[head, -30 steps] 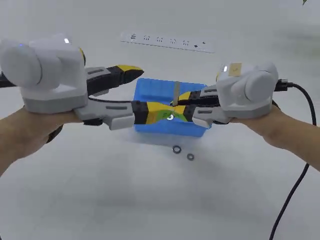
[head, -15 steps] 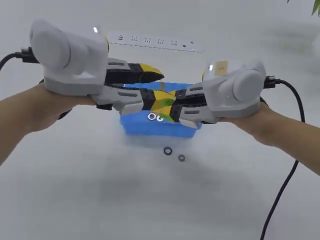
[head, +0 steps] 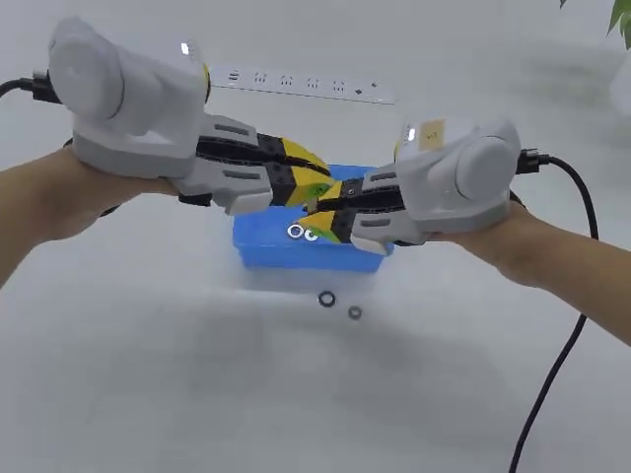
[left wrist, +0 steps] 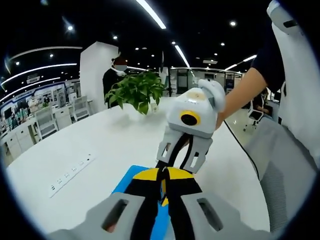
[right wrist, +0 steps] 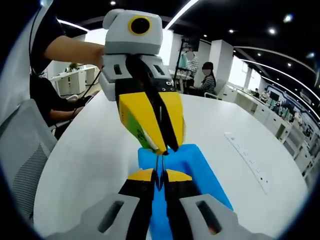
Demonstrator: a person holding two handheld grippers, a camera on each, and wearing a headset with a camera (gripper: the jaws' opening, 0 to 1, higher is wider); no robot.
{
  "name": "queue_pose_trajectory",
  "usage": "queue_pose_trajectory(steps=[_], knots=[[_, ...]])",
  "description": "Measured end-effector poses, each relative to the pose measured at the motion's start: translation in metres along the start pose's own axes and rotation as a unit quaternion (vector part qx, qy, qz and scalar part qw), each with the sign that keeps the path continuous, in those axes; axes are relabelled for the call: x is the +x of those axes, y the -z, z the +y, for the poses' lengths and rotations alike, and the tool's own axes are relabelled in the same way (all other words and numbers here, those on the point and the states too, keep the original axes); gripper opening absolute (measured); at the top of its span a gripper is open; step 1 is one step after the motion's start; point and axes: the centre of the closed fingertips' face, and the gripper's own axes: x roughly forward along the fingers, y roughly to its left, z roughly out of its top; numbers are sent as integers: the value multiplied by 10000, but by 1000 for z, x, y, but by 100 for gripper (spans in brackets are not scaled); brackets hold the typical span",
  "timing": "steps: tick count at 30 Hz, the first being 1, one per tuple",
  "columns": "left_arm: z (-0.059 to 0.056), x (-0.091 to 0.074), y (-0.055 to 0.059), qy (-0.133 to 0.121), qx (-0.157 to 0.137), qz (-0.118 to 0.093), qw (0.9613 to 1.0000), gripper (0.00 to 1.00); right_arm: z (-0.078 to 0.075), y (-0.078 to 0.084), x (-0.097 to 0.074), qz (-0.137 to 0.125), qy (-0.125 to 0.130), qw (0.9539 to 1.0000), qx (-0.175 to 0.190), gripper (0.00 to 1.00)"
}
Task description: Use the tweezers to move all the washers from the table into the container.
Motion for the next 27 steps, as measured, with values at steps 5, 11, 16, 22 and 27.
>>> queue_pose_trajectory(steps=[5,11,16,22,27], knots=[[-4,2,-1,-8,455,77,9989,5,0,0,0,23,21,10000,-25,9],[-3,6,-4,-112,621,91,9980,4,-3,-2,2,65,95,9999,-77,10],[-3,4,-5,-36,758,172,9970,4,-2,-4,0,75,128,9999,-84,12],[4,0,-6,-160,806,194,9964,4,-6,0,-1,191,244,9995,-23,20],[7,-6,-8,-288,818,204,9960,4,-7,3,-4,263,302,9992,62,25]])
